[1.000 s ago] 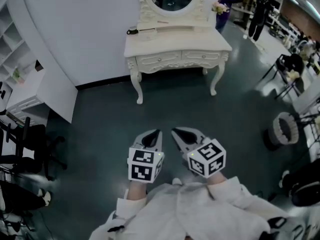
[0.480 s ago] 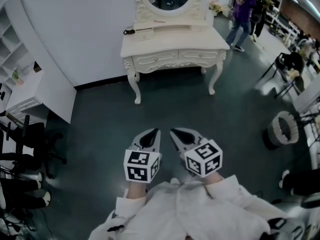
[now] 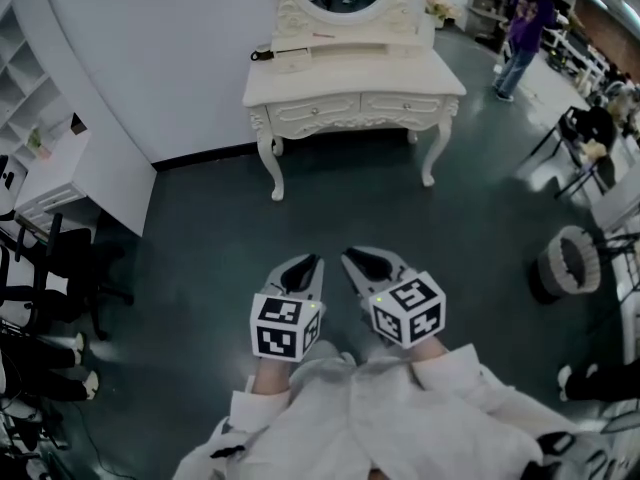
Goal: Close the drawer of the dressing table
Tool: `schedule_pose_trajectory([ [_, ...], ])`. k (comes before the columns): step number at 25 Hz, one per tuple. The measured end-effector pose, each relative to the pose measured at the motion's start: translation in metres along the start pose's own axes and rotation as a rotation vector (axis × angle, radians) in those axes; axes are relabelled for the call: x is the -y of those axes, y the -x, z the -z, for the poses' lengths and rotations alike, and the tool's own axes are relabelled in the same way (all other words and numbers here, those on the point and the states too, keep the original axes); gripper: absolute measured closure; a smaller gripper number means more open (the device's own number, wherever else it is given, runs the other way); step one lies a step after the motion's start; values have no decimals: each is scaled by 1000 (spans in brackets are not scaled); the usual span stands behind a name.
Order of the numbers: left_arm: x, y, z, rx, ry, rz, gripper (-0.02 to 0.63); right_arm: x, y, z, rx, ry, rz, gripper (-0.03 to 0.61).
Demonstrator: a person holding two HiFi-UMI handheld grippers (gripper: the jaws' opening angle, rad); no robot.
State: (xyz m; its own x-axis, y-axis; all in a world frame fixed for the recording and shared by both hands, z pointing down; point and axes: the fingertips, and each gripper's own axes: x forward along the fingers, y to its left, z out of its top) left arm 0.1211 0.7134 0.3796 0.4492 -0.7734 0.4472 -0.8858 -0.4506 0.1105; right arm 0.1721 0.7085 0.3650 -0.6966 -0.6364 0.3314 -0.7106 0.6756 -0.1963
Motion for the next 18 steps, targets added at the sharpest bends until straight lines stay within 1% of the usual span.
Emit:
schedule_pose_trajectory([
  [2, -1, 0, 4, -2, 15, -18, 601, 3, 1, 3, -3, -5, 2, 567],
  [3, -1, 0, 6, -5, 22, -26, 599, 4, 1, 4, -5, -8, 2, 556],
  [4, -1, -1, 8, -10, 27, -31, 592, 5, 2, 6, -7, -12, -1, 531],
  [5, 0, -2, 9, -15, 31, -35, 573, 7, 2, 7, -7, -17, -4, 493],
  [6, 0, -3, 11, -21, 34, -37, 545, 9, 1, 8, -6, -23, -7, 479],
  [8, -2, -5, 14, -30, 42, -46, 535, 11, 0, 10, -10, -30, -8, 479],
  [12, -12, -11, 21, -52, 56, -59, 488, 13, -10, 15, -12, -49, -15, 477],
  [15, -19, -20, 20, -61, 66, -49, 488, 19, -17, 17, -23, -59, -6, 477],
  [18, -34, -36, 9, -59, 59, -33, 488, 34, -31, 10, -23, -71, 18, 477],
])
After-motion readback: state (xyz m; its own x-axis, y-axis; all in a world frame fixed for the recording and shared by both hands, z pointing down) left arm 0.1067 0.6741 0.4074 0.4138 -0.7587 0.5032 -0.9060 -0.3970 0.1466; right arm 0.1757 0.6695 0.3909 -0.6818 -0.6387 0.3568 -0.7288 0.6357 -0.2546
